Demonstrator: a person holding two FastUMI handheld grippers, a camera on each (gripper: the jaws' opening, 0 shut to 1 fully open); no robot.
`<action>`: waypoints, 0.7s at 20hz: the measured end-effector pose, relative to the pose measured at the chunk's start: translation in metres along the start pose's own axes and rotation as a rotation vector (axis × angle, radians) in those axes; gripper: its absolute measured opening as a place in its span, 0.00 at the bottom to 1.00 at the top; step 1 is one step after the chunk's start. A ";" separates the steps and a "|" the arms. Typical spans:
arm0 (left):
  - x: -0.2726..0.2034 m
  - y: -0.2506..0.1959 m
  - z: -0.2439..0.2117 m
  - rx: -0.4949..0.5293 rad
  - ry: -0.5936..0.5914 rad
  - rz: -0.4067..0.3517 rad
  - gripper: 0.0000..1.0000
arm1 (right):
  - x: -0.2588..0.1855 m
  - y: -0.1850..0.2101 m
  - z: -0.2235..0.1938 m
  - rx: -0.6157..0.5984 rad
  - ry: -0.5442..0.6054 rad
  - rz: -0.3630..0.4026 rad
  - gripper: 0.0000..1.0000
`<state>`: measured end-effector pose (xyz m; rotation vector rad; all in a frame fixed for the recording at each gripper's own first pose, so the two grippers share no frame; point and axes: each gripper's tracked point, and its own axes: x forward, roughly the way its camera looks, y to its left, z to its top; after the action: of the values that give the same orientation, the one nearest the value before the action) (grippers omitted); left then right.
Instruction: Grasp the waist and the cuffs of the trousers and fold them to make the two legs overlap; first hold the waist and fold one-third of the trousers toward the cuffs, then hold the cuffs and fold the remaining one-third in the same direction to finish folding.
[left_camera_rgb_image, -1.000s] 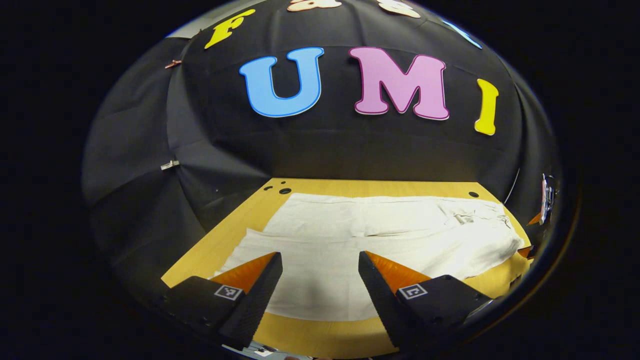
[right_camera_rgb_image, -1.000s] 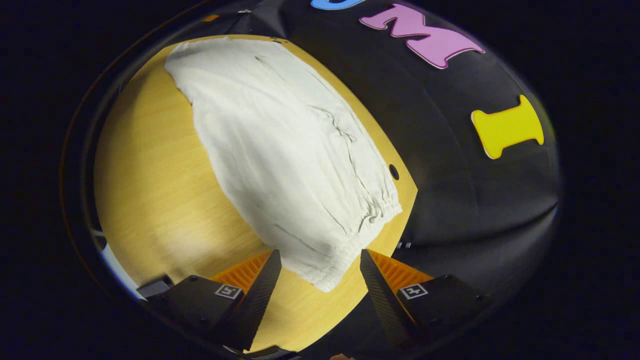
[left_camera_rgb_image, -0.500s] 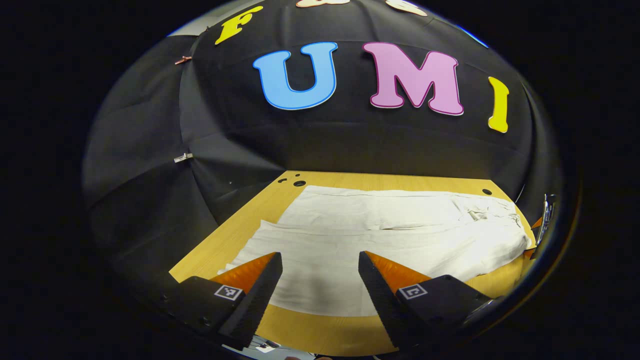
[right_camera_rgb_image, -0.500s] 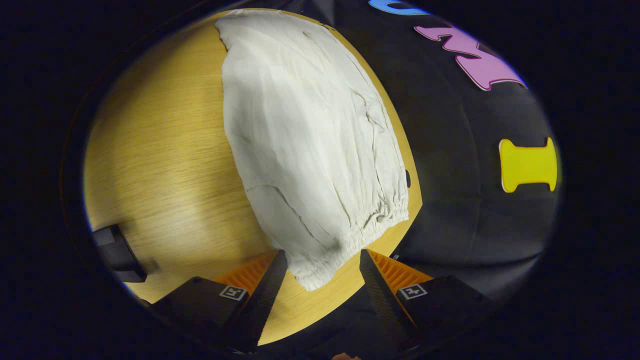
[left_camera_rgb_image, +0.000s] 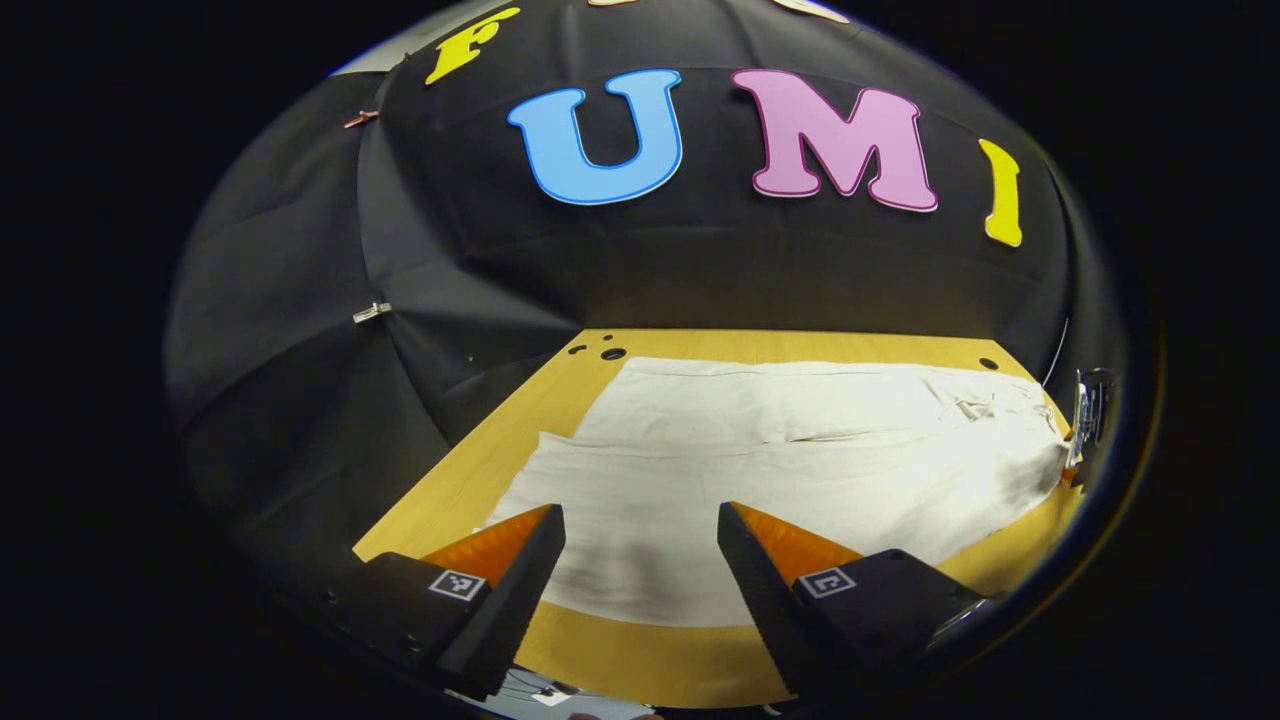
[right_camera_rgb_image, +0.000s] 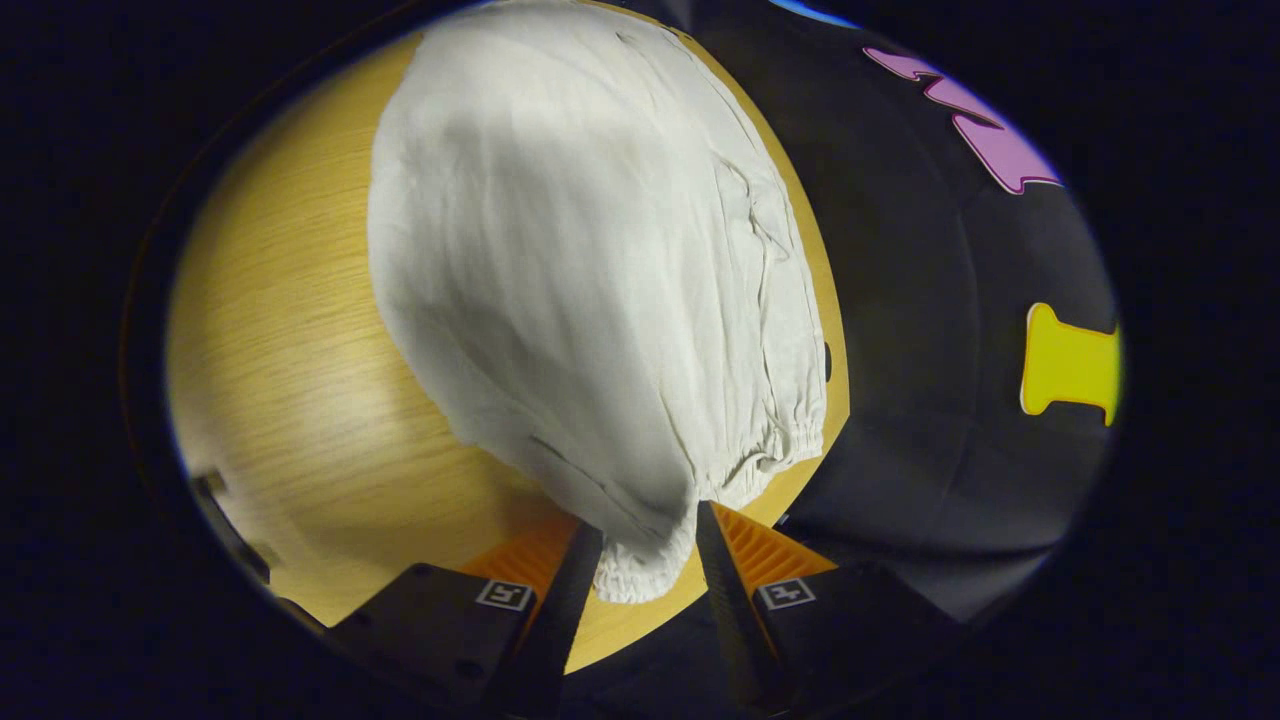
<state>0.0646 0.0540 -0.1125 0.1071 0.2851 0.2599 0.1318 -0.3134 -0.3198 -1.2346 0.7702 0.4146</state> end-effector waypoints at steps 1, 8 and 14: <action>0.002 0.007 -0.003 0.034 0.004 0.005 0.98 | 0.000 0.000 0.000 -0.004 0.018 0.001 0.46; 0.022 0.058 -0.055 0.396 0.092 -0.032 0.98 | 0.001 0.001 0.006 -0.077 0.075 0.071 0.11; 0.033 0.113 -0.112 0.821 0.231 -0.089 0.97 | 0.006 0.004 0.006 -0.087 0.072 0.095 0.05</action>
<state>0.0353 0.1793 -0.2125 0.8771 0.6136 0.0522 0.1349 -0.3070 -0.3259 -1.3030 0.8822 0.4872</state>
